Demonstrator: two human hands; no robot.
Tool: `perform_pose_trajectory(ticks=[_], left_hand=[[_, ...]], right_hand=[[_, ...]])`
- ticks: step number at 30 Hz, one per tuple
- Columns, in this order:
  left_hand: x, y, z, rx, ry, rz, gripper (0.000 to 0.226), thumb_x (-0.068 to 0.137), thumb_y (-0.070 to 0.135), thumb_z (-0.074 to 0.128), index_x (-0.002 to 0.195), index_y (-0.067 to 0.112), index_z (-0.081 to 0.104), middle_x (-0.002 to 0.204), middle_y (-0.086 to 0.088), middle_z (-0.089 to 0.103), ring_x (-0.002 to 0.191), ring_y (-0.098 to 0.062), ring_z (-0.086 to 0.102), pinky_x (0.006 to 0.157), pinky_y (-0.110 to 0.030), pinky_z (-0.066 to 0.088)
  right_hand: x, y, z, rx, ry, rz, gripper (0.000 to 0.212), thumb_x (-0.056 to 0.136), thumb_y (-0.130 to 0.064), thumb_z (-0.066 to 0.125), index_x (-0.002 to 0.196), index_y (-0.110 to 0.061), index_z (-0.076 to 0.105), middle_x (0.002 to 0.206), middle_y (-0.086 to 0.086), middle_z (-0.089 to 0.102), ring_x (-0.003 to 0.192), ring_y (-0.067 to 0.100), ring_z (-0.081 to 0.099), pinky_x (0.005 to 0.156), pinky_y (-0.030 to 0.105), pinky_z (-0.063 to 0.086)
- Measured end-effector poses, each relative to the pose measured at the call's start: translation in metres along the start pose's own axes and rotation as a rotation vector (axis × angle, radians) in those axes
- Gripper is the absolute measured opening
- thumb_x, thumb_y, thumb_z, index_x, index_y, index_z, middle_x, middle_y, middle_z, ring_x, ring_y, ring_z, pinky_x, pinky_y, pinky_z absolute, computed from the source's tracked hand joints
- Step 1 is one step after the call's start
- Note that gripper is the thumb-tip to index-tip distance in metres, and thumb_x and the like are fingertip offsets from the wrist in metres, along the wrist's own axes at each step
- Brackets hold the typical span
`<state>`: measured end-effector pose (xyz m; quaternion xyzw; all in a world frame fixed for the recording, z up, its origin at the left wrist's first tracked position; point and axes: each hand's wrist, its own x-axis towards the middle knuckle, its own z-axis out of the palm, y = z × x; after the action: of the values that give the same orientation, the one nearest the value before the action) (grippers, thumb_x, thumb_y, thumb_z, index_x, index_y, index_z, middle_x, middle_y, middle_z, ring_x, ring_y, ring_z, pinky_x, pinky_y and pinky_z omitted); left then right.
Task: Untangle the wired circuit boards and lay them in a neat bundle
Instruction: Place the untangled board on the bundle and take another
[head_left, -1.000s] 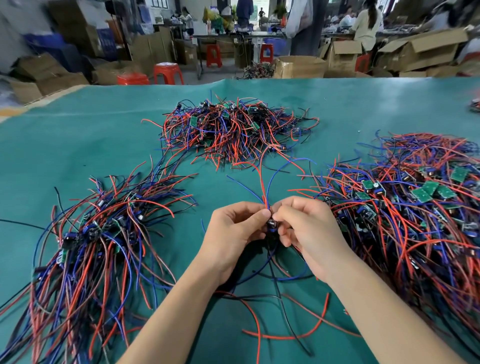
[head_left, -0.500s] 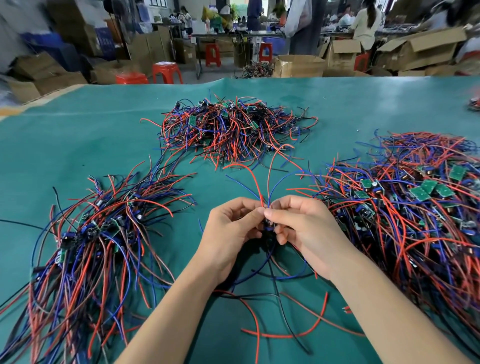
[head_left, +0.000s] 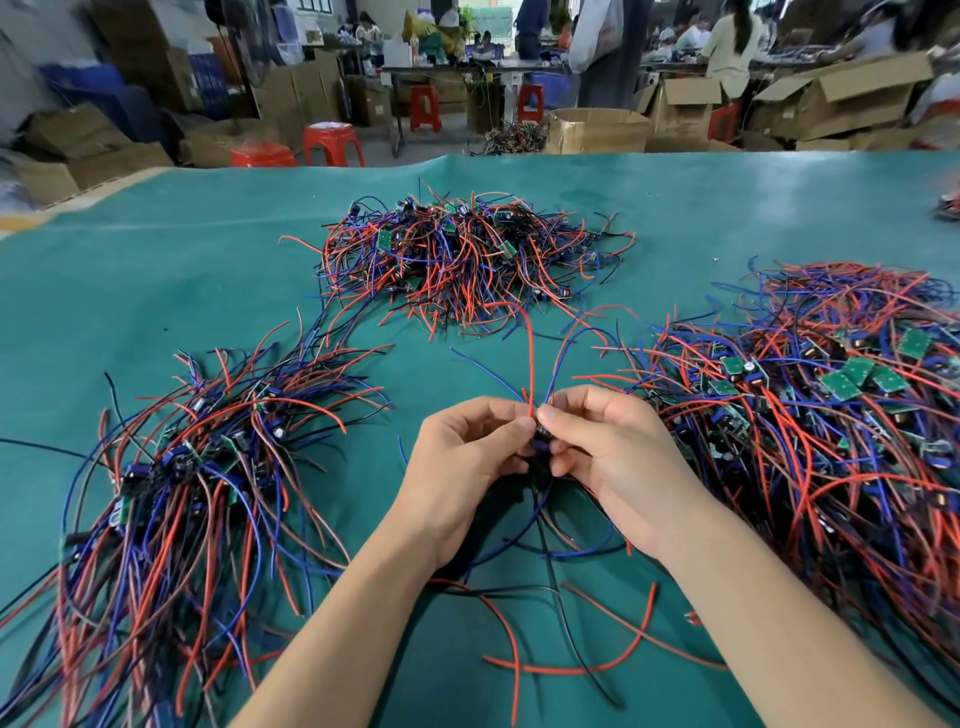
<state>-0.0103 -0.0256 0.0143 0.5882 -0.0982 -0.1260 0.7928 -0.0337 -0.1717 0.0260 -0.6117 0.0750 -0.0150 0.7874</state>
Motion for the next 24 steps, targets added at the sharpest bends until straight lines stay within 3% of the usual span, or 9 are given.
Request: perform_pose_trajectory(ticks=[6,14,19,24], left_hand=[[-0.0004,0.001,0.0005,-0.083,0.001,0.005,0.01,0.079,0.008,0.071,0.086,0.009,0.078,0.085,-0.01,0.072,0.074,-0.017,0.061,0.066,-0.023,0.05],[-0.0006,-0.0011,0.0,-0.015,-0.005,0.041,0.014,0.072,0.019,0.077,0.086,0.015,0.079,0.089,-0.011,0.075,0.079,-0.019,0.065,0.067,-0.023,0.05],[0.0013,-0.0033,0.001,0.035,0.072,0.047,0.013,0.085,0.005,0.072,0.081,0.015,0.079,0.081,-0.009,0.073,0.072,-0.018,0.062,0.064,-0.023,0.05],[0.0035,-0.0023,0.0,0.026,0.147,0.029,0.009,0.093,0.001,0.063,0.086,0.007,0.065,0.072,-0.003,0.065,0.06,-0.01,0.061,0.057,-0.019,0.05]], right_hand=[[-0.0011,-0.0009,0.0016,0.035,0.03,-0.003,0.011,0.096,0.001,0.064,0.087,-0.007,0.063,0.072,0.001,0.061,0.059,0.011,0.054,0.052,0.024,0.05],[0.0005,0.0034,0.0013,-0.019,0.042,-0.053,0.011,0.095,0.002,0.065,0.089,-0.006,0.068,0.071,0.002,0.065,0.06,0.012,0.056,0.049,0.021,0.049],[0.0016,0.0077,0.0028,-0.082,0.095,-0.111,0.011,0.094,0.002,0.067,0.086,-0.005,0.069,0.067,0.001,0.064,0.055,0.01,0.055,0.048,0.021,0.048],[0.0021,0.0061,0.0005,-0.076,0.16,-0.184,0.011,0.092,0.002,0.069,0.083,-0.004,0.067,0.059,-0.001,0.06,0.05,0.011,0.053,0.045,0.023,0.047]])
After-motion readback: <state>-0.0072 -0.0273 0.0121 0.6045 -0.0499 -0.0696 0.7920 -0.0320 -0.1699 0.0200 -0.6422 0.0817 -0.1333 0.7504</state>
